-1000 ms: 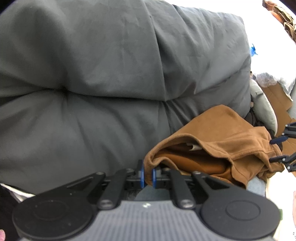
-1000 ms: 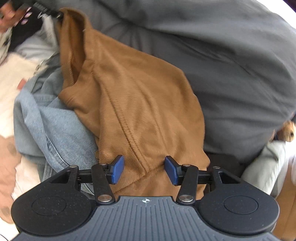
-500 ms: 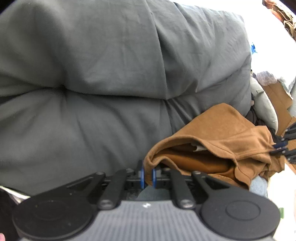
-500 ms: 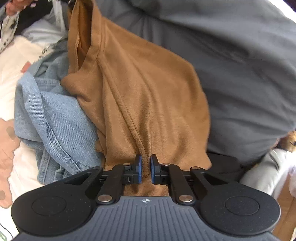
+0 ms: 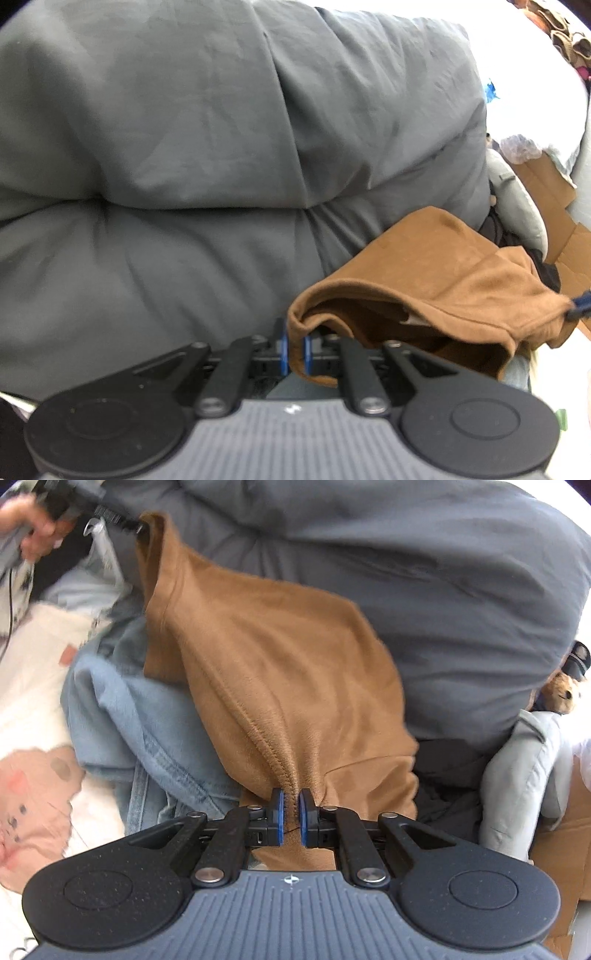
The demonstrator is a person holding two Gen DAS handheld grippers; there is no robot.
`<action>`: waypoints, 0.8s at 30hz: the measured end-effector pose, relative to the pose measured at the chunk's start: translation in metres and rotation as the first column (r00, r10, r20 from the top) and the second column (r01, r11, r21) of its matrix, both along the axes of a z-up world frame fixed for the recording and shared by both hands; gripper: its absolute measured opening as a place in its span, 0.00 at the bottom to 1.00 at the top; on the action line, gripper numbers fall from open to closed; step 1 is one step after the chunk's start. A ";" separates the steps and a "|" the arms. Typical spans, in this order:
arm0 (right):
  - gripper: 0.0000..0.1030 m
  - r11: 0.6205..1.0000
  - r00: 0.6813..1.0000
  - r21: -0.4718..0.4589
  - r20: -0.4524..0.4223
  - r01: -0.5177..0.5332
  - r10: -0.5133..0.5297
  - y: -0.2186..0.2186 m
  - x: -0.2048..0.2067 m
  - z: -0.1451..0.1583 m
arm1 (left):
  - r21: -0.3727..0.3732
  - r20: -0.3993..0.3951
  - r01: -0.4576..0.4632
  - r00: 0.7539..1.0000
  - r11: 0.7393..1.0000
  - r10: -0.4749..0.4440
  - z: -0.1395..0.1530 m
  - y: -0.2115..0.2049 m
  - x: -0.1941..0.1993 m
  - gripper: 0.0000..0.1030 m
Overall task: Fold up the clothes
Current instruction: 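Lift the brown shirt off the pile with both tools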
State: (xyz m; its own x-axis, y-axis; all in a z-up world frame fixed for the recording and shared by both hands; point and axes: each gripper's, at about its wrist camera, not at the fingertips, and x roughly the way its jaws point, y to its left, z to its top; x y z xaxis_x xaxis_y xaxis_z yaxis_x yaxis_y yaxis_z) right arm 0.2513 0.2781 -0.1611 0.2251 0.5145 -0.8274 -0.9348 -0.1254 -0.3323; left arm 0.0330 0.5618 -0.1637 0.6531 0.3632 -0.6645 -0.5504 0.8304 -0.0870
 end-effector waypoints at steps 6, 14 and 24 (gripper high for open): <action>0.23 0.996 0.995 -0.003 0.060 -0.085 0.085 0.006 -0.016 -0.016 | 0.021 -0.020 0.007 1.000 1.000 -0.007 0.003 -0.001 -0.001 0.08; 0.32 0.984 0.974 -0.052 0.145 -0.171 0.177 0.004 -0.030 -0.021 | 0.021 -0.017 0.003 1.000 1.000 -0.002 0.001 -0.001 0.001 0.08; 0.10 0.967 0.944 -0.161 0.235 -0.196 0.230 0.013 -0.037 -0.042 | 0.034 -0.026 0.015 1.000 0.999 -0.014 0.001 -0.001 0.001 0.08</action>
State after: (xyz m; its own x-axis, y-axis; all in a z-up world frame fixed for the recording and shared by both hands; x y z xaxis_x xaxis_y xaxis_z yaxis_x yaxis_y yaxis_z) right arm 0.2141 0.2916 -0.2036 0.3305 0.4618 -0.8231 -0.7706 -0.3716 -0.5178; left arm 0.0338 0.5608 -0.1627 0.6410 0.3770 -0.6686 -0.5403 0.8403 -0.0442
